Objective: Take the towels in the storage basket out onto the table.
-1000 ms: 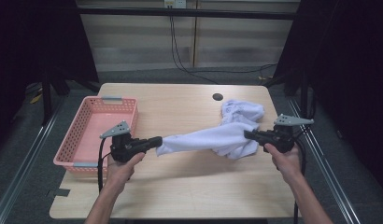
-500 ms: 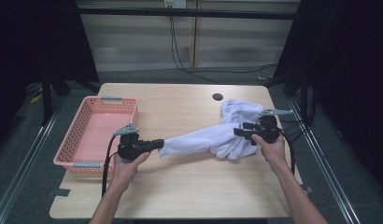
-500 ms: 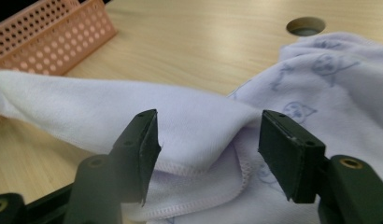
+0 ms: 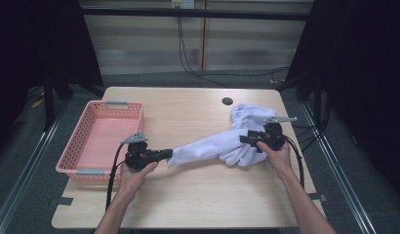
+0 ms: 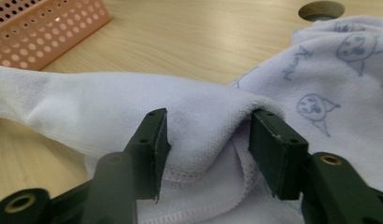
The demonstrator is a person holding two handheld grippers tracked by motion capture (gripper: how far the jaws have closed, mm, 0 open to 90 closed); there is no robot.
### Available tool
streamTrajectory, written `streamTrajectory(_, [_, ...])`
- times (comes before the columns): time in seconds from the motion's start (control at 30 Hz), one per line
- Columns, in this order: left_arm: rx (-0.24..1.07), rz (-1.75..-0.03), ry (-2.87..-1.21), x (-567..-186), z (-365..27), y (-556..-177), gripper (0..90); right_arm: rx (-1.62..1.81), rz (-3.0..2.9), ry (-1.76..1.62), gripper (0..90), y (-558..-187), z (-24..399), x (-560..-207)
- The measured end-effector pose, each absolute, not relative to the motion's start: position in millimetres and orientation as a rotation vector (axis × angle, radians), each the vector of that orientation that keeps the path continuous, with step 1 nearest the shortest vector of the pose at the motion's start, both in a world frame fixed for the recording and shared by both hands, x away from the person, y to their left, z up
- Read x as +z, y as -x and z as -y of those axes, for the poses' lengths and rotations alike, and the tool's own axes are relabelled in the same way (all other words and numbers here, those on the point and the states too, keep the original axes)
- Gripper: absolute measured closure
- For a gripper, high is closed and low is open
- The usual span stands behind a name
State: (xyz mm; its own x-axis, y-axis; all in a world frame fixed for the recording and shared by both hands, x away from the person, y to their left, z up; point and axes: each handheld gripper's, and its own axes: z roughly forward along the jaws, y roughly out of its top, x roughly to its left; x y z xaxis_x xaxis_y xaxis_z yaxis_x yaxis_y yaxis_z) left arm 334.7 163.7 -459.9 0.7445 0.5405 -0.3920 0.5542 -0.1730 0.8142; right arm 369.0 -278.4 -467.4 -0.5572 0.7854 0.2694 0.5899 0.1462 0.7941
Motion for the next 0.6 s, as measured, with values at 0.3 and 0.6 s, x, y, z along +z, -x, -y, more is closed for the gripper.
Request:
streamTrajectory(0.3, [-0.021,-0.797,-1.779,-438.7,-158.3,-330.4,89.3,1.495,-2.117,-1.274,87.1,-358.1,282.9,-435.2])
streamTrajectory(0.6, [0.083,-0.735,-1.666,-377.3,-157.8,-345.5,89.4,1.549,-1.985,-1.175,87.3,-351.7,301.4,-356.5])
